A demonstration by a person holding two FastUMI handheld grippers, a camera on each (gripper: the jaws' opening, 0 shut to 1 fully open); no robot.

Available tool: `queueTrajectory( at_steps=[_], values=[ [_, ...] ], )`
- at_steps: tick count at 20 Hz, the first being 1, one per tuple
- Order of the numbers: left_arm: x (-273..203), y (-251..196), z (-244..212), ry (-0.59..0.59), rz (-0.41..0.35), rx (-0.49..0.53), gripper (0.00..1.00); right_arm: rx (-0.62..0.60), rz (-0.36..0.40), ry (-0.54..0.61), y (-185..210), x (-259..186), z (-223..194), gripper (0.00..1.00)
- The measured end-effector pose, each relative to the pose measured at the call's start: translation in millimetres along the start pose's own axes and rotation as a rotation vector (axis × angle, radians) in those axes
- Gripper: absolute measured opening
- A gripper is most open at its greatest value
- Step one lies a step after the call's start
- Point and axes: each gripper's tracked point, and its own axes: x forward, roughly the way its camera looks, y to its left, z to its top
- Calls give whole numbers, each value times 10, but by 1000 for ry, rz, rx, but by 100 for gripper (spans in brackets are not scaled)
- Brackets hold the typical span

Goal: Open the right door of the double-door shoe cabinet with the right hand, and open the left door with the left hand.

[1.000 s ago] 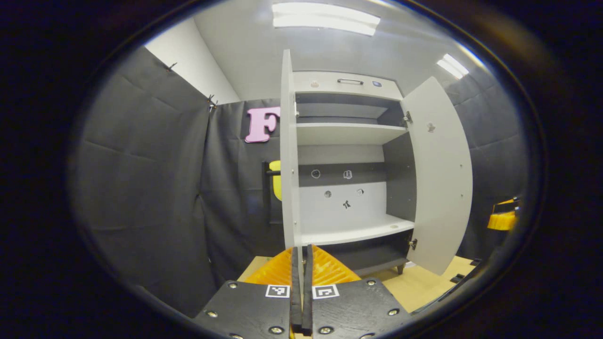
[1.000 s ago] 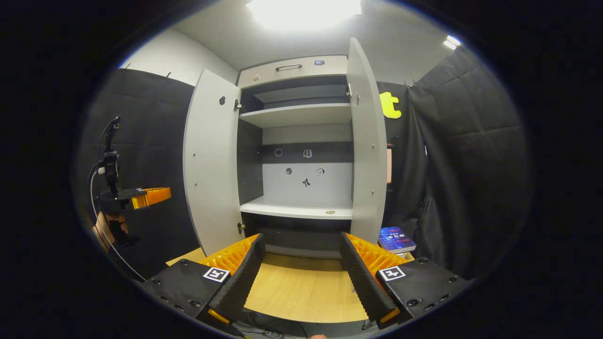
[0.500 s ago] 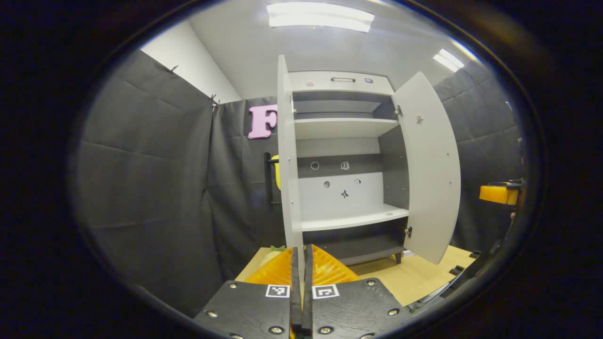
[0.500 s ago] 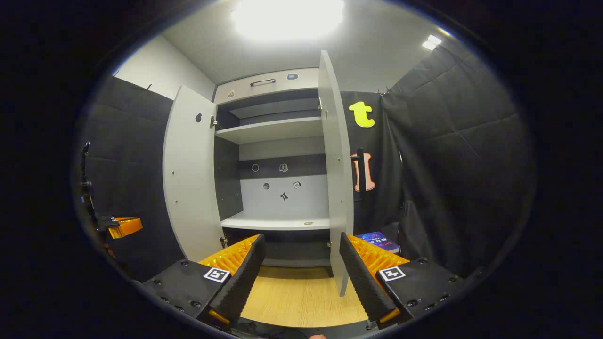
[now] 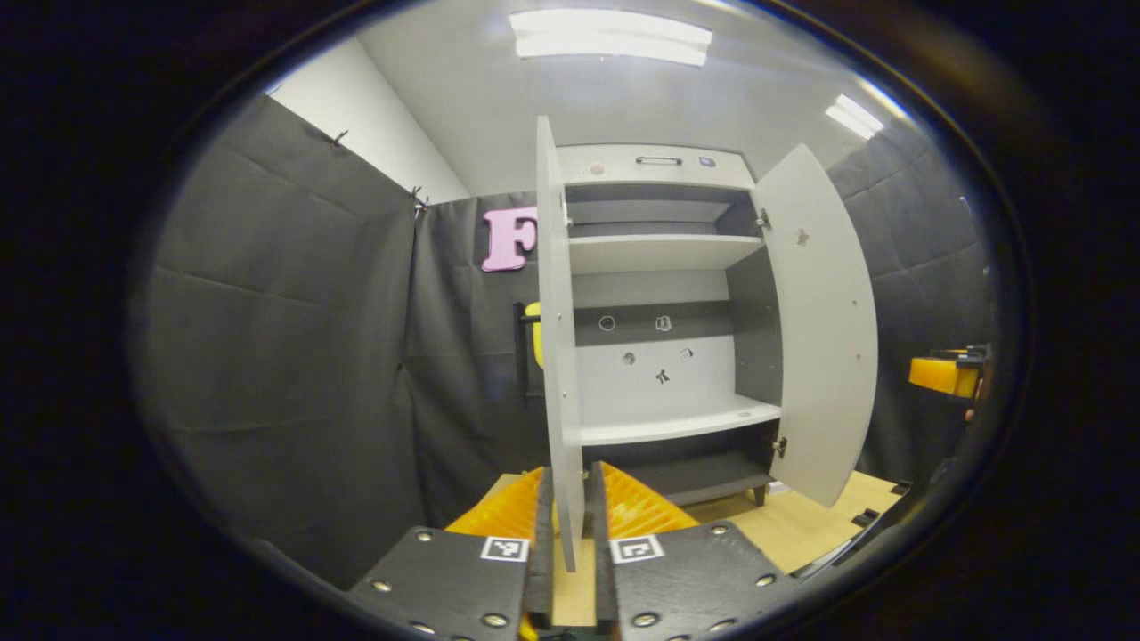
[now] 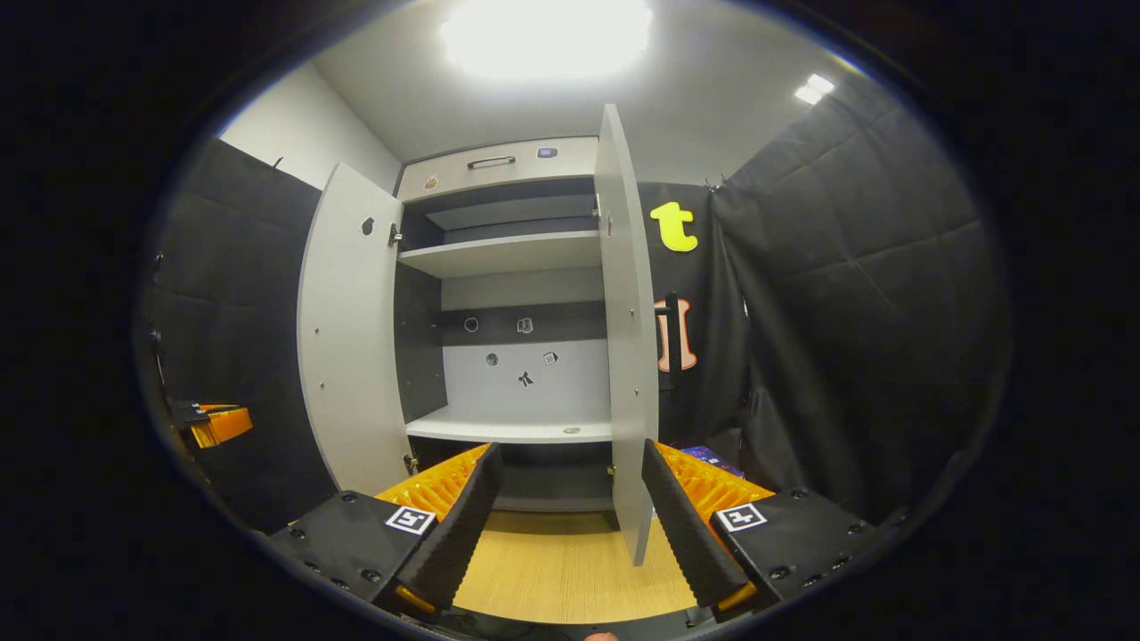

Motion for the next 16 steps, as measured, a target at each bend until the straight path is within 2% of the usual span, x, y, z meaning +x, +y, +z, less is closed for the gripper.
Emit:
queueTrajectory(
  at_steps=[3,6,16],
  values=[
    [6,31,-21,4,12,-6,51,-14,-5,-7,1,4,13,98],
    [20,28,-12,-5,16,5,91,-21,-6,-15,14,20,40,98],
    [16,-47,-3,-5,0,32,92,-29,-24,-34,-35,20,76,98]
  ],
)
